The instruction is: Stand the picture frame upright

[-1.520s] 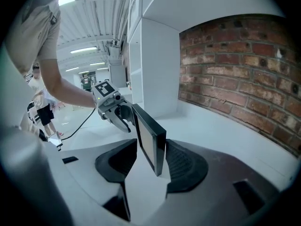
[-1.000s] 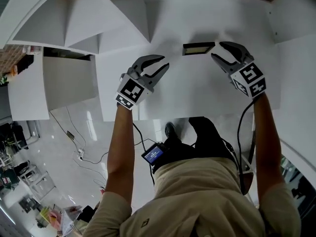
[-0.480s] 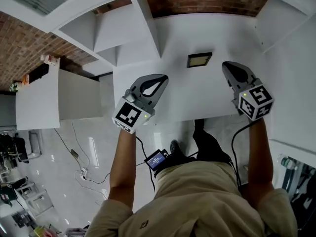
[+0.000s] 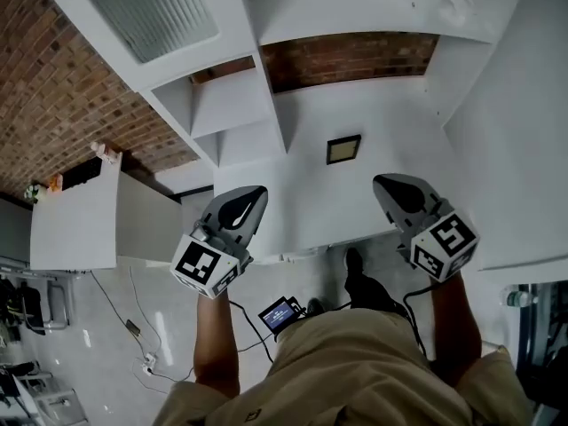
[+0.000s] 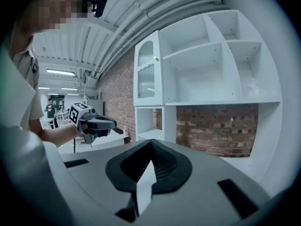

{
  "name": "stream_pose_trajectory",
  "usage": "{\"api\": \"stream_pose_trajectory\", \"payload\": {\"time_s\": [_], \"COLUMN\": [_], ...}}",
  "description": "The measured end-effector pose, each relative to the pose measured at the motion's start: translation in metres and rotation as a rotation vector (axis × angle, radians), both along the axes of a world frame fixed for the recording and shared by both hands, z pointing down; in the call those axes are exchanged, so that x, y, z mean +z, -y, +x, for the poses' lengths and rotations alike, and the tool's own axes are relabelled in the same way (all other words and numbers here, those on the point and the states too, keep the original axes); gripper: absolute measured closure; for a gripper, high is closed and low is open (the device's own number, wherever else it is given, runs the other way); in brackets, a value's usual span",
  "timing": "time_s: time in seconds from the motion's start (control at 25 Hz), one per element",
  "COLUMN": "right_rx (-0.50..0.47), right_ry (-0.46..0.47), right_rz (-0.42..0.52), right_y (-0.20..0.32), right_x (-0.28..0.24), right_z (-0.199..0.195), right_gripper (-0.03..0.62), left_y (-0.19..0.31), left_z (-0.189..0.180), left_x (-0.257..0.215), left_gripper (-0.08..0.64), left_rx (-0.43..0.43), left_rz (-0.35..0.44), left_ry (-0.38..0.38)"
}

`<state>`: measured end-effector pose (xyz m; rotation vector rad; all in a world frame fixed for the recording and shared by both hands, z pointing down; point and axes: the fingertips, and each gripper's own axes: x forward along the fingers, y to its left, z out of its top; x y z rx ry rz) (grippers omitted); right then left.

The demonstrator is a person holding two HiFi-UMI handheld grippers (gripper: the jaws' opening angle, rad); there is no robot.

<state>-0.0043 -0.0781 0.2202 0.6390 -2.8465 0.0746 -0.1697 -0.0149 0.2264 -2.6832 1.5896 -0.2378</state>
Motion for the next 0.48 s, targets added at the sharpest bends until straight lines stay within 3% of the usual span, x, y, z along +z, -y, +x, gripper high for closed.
{"api": "stream_pose_trajectory", "payload": {"time_s": [0.24,0.48], "right_rx": [-0.042,-0.022], "right_ry": [-0.045,-0.054], "right_rz": [0.035,0.021], "right_y": [-0.058,-0.089], "right_x": [-0.013,-0.019], "right_z": [-0.001,0.013], "right_gripper": [0.591,0.591], "left_y": [-0.037,-0.067], "left_z": [0.034,0.06], "left_x": [-0.041,-0.049], "left_gripper": [0.554,0.554], "left_rx": [0.062,0.112], "left_rz": [0.11,0.119], "left_ry": [0.027,0.027]}}
